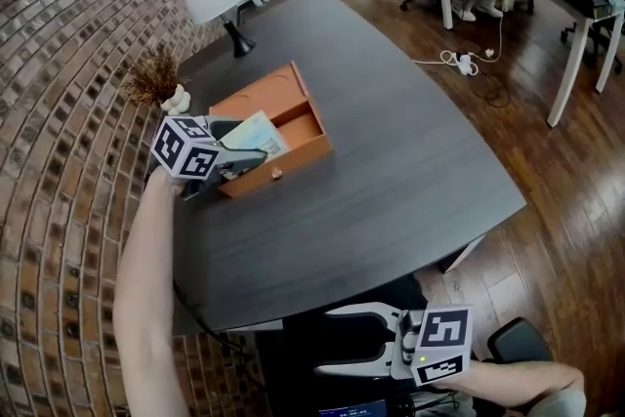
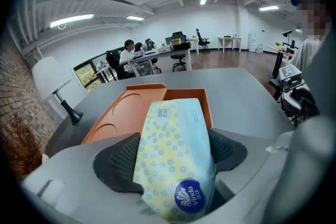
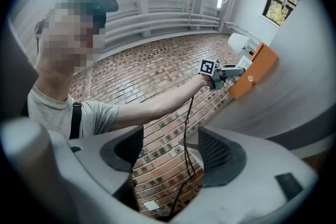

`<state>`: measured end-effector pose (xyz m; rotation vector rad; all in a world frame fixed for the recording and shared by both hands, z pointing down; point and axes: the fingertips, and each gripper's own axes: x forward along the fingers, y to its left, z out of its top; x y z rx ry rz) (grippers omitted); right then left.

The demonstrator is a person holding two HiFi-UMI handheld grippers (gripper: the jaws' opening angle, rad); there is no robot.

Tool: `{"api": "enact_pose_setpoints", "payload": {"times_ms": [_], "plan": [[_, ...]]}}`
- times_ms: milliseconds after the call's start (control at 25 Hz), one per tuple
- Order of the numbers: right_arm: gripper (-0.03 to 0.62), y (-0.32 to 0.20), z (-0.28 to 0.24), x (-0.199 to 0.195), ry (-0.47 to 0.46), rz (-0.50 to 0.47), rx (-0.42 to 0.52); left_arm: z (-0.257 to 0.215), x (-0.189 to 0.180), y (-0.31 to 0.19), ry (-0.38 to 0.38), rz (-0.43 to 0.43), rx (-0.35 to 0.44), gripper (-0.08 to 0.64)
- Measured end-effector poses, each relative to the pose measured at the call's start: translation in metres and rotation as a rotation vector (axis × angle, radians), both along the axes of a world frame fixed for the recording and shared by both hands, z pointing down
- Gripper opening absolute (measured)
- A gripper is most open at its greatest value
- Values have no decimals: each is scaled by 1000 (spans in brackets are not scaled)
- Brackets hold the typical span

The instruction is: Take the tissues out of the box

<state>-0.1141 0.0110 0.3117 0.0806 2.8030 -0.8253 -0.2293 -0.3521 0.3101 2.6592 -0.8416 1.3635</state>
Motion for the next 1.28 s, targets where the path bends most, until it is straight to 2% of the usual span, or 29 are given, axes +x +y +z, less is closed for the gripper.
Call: {"api": "enact_pose_setpoints", "payload": {"times_ms": [120, 240, 320, 400, 560, 720, 1040, 1280], "plan": [[325, 0, 0, 0, 2, -2, 6, -8, -2, 2, -10, 2, 45, 380], [325, 0, -1, 1, 3, 1, 11, -32, -2, 6, 15, -1, 112, 379], [325, 0, -1, 1, 5, 1, 15, -55, -1, 11, 56, -14, 178, 377], [325, 1, -1, 2, 8, -2, 17, -83, -2, 19, 137, -42, 258, 376], [325, 2, -1, 2, 9, 3, 24, -138, -2, 51, 413, -98, 392, 373], [325, 1, -2, 0, 11, 6, 33, -169, -4, 107, 733, -126, 443, 373], [325, 4, -2, 0, 17, 4, 55, -142, 4, 238, 1260, -103, 397, 374], [325, 10, -3, -1, 19, -5, 80, -131, -10, 314, 1635, -110, 471, 373]]}}
